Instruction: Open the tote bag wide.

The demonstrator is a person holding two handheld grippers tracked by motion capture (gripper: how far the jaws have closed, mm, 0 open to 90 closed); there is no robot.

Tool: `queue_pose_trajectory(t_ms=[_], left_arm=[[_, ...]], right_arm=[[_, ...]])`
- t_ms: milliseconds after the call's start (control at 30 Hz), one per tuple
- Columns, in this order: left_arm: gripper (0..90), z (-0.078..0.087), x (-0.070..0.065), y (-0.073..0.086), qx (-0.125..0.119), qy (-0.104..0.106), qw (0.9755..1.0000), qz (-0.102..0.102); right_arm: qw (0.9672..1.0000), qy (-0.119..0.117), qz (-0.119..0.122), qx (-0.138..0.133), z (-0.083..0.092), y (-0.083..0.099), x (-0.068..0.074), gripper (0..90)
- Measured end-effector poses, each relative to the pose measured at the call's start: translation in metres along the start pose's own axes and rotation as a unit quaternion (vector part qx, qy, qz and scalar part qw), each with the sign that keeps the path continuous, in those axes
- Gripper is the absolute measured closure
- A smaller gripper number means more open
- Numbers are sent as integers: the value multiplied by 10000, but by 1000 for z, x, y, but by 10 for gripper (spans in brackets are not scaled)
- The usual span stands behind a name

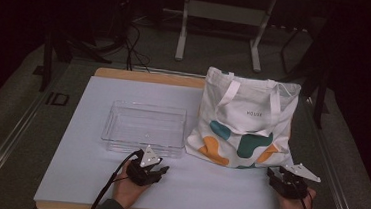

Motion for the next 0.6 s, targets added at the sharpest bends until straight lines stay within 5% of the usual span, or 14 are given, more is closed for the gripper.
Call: queue_pose_trajectory(t_ms=[300,600], left_arm=[[650,6,-3,0,-223,-39,9993,-282],[682,9,-6,-2,-301,152,9990,-296]], right_arm=[[9995,-221,-82,-226,5,0,-2,507],[9987,-369,-243,-238,10,1,-3,531]])
Point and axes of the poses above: each handheld gripper's, and its own axes: z roughly backward along the jaws, y roughly out of its underside, x roughly to its left, the point moved 5 cm from there along -z, roughly forward along the jaws, and after that the axes turned 9 degrees about x, right-handed, at the moved point
